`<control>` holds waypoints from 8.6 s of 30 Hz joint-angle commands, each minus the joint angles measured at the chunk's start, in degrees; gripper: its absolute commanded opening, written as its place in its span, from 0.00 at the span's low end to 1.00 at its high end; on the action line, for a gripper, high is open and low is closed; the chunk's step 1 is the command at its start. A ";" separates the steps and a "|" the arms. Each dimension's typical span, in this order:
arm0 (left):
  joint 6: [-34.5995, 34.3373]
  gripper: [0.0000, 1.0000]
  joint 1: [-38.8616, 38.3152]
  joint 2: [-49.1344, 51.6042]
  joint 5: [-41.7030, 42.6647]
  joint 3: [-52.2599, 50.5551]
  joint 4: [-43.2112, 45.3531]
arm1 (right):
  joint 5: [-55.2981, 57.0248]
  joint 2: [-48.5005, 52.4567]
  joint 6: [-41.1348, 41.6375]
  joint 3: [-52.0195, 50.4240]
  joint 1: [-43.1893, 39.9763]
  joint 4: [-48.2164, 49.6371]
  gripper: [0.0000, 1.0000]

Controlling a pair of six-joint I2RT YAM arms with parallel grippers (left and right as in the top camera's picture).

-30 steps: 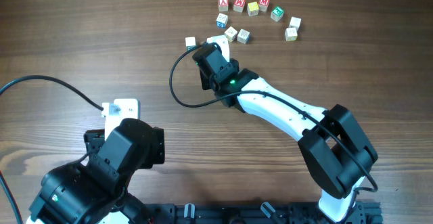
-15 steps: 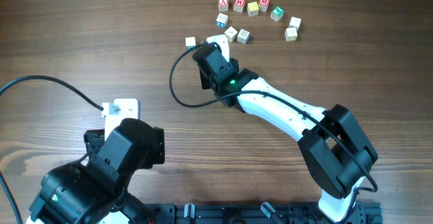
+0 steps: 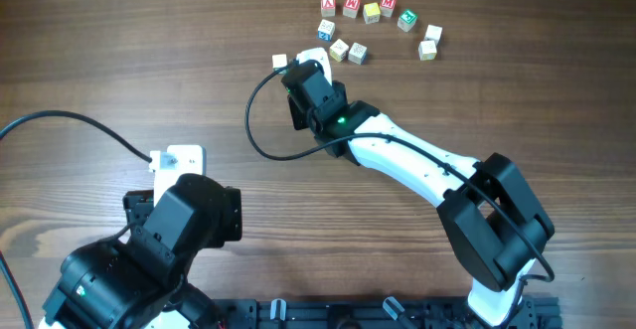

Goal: Form a tower

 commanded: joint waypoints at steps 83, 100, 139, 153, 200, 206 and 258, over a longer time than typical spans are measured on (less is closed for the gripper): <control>0.46 1.00 0.11 -0.13 -0.13 0.09 0.11 | 3.78 -2.97 -1.22 1.18 -0.28 2.60 0.04; 0.46 1.00 0.11 -0.13 -0.13 0.09 0.11 | 11.02 -8.90 26.03 -1.84 -3.54 -16.17 0.04; 0.46 1.00 0.11 -0.13 -0.13 0.09 0.11 | 1.18 -4.81 25.51 -4.07 -4.74 -11.32 0.04; 0.44 1.00 0.11 -0.15 -0.13 0.09 0.09 | 0.59 -4.81 25.33 -4.07 -4.72 -11.30 0.04; 0.46 1.00 0.11 -0.13 -0.13 0.09 0.09 | -0.26 -4.81 24.74 -4.07 -4.72 -10.88 0.04; 0.46 1.00 0.11 -0.13 -0.13 0.09 0.11 | -0.20 -4.81 24.72 -4.07 -4.74 -10.91 0.04; 0.46 1.00 0.11 -0.13 -0.13 0.09 0.11 | -20.06 -97.04 -14.60 -44.87 -43.01 0.22 1.00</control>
